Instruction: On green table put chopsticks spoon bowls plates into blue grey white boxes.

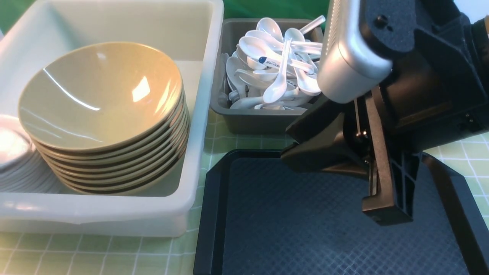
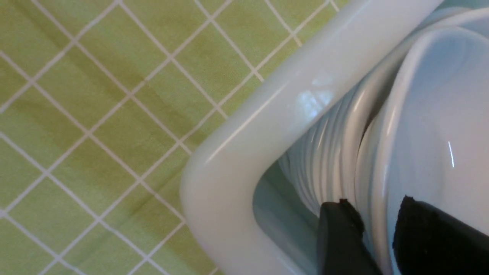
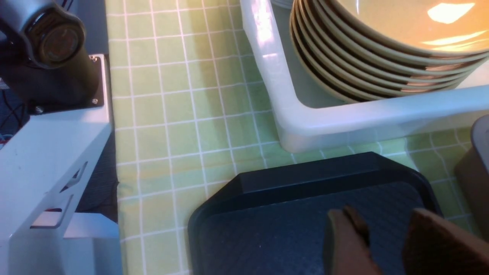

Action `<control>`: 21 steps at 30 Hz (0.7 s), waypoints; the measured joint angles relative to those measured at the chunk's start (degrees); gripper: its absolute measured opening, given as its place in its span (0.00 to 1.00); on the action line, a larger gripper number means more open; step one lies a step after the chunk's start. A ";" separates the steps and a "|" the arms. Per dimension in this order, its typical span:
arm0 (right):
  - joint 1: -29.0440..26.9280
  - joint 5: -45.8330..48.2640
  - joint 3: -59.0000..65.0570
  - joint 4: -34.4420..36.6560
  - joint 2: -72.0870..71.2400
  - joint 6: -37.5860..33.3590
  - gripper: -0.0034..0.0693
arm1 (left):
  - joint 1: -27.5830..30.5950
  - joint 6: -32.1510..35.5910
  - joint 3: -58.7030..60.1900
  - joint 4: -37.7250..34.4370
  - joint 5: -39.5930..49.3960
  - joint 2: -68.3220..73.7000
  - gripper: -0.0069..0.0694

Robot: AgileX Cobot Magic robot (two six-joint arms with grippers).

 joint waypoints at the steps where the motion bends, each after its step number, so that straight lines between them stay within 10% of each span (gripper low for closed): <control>1: 0.00 0.00 0.00 0.00 0.00 0.00 0.37 | -0.05 0.00 0.00 0.02 -0.15 0.00 0.37; 12: -3.25 -6.44 0.76 -6.01 0.17 0.77 0.37 | -3.54 -3.60 -1.48 8.53 0.20 -3.66 0.93; 21: -28.26 -5.75 2.63 -14.19 -1.72 12.20 0.37 | -19.27 13.77 -8.26 -5.82 0.01 -12.51 0.83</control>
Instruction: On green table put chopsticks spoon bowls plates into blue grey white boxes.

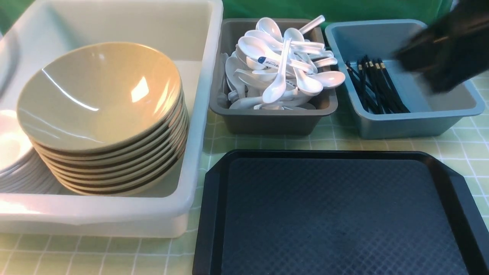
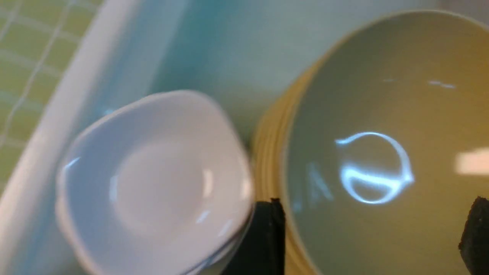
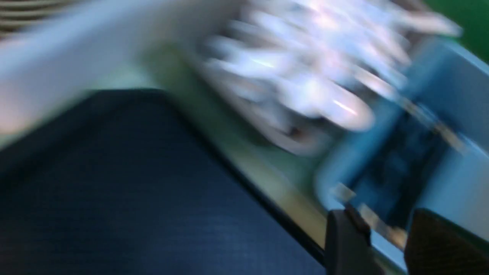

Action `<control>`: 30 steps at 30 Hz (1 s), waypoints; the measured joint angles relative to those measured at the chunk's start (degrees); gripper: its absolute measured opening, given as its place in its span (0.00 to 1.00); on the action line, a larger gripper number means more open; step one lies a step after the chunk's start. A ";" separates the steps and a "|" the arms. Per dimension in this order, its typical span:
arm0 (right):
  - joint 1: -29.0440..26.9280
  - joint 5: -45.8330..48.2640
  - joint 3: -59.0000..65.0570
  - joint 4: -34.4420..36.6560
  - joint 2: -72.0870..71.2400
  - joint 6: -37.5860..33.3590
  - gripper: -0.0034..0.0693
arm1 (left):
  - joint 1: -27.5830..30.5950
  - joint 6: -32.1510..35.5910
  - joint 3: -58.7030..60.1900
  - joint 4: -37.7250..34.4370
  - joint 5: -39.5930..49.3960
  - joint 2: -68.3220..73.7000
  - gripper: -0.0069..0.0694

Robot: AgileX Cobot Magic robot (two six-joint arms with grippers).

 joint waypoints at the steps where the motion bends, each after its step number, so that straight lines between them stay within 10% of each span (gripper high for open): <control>1: -2.32 -0.66 1.05 -0.07 -1.35 0.29 0.37 | -1.35 1.30 -0.14 -1.70 0.20 -0.43 0.77; 10: -8.44 -15.46 21.95 0.35 -22.33 4.81 0.37 | -14.58 11.31 1.91 -13.40 -3.31 -1.32 0.13; 20: -8.44 -18.41 45.13 0.53 -44.50 12.26 0.37 | -28.09 8.04 7.81 -7.88 -1.68 -9.47 0.09; 30: -8.51 -35.35 57.87 0.64 -54.99 18.41 0.37 | -32.85 0.60 35.72 -10.79 -8.16 -46.22 0.09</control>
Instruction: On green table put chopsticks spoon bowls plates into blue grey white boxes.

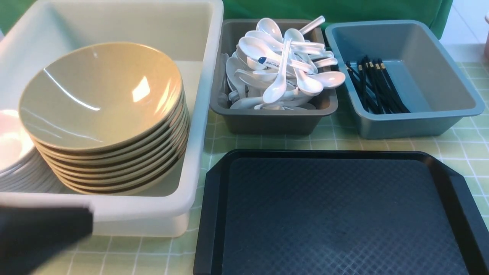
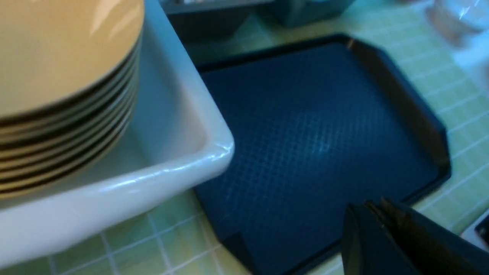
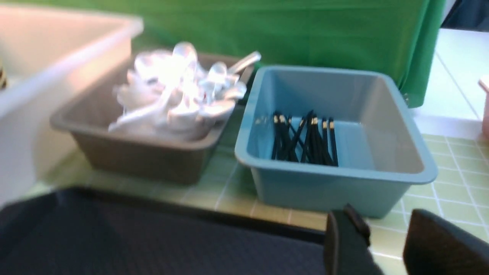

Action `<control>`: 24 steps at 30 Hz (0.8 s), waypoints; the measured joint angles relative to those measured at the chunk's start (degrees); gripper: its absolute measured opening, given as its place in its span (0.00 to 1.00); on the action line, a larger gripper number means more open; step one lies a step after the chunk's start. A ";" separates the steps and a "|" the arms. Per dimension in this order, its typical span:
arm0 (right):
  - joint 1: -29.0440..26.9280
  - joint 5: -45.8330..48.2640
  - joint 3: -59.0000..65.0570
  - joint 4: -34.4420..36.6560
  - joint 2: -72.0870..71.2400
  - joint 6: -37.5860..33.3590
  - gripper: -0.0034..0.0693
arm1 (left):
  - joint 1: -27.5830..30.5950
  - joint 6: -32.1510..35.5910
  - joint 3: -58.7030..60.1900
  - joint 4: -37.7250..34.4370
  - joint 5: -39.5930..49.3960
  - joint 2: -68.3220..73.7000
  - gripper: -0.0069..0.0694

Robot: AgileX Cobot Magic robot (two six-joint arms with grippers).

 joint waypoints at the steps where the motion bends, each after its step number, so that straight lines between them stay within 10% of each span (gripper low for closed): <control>1: 0.00 -0.14 0.12 0.01 -0.11 0.23 0.37 | -0.02 -0.70 2.45 -0.76 -1.88 -3.73 0.09; 12: 0.00 2.73 0.13 0.06 -0.31 1.16 0.37 | -0.27 -2.72 18.44 -1.59 -23.34 -25.86 0.09; 24: 0.00 2.78 0.13 0.11 -0.31 1.16 0.37 | -0.27 -2.66 28.22 -1.44 -25.98 -25.94 0.09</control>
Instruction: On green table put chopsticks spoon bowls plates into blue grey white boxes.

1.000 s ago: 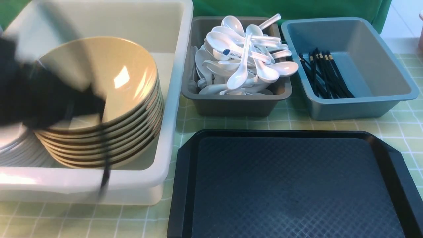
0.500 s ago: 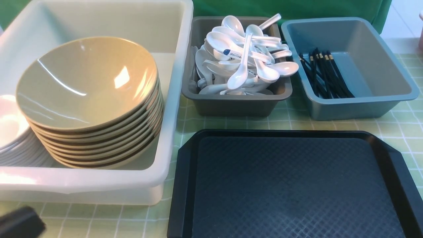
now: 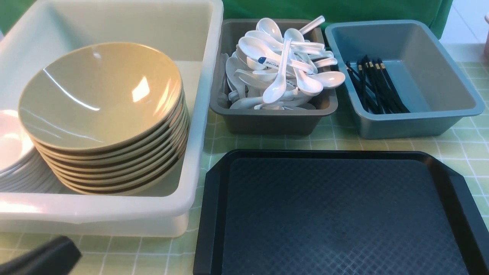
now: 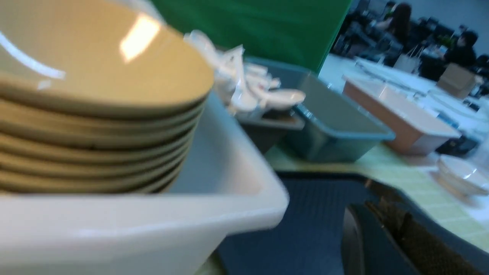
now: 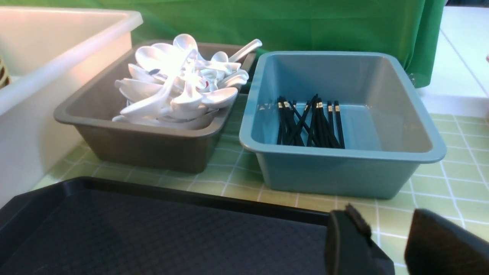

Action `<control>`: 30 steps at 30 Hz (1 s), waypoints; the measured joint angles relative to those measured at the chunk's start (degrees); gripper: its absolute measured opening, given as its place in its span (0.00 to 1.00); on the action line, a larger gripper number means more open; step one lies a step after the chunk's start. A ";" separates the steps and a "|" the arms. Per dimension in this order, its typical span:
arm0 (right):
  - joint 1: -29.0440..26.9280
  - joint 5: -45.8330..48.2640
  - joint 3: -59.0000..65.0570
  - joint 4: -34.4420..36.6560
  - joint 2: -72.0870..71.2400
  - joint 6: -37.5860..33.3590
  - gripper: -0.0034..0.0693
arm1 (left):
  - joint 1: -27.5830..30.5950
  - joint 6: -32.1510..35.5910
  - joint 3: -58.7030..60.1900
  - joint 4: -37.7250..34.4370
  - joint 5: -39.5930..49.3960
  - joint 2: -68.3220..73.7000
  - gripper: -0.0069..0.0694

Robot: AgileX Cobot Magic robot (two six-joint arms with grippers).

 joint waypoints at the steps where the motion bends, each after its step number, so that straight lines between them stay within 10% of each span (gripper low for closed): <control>1: 0.00 0.00 0.00 0.05 0.00 0.00 0.37 | 0.00 0.37 1.49 1.84 -2.20 0.00 0.09; 11: 0.00 0.00 0.00 0.05 0.00 0.00 0.37 | 5.11 -16.13 15.92 29.70 -19.80 0.00 0.09; 30: 0.00 0.25 0.00 0.05 0.00 0.00 0.37 | 10.48 -13.13 16.68 32.03 -12.82 0.05 0.09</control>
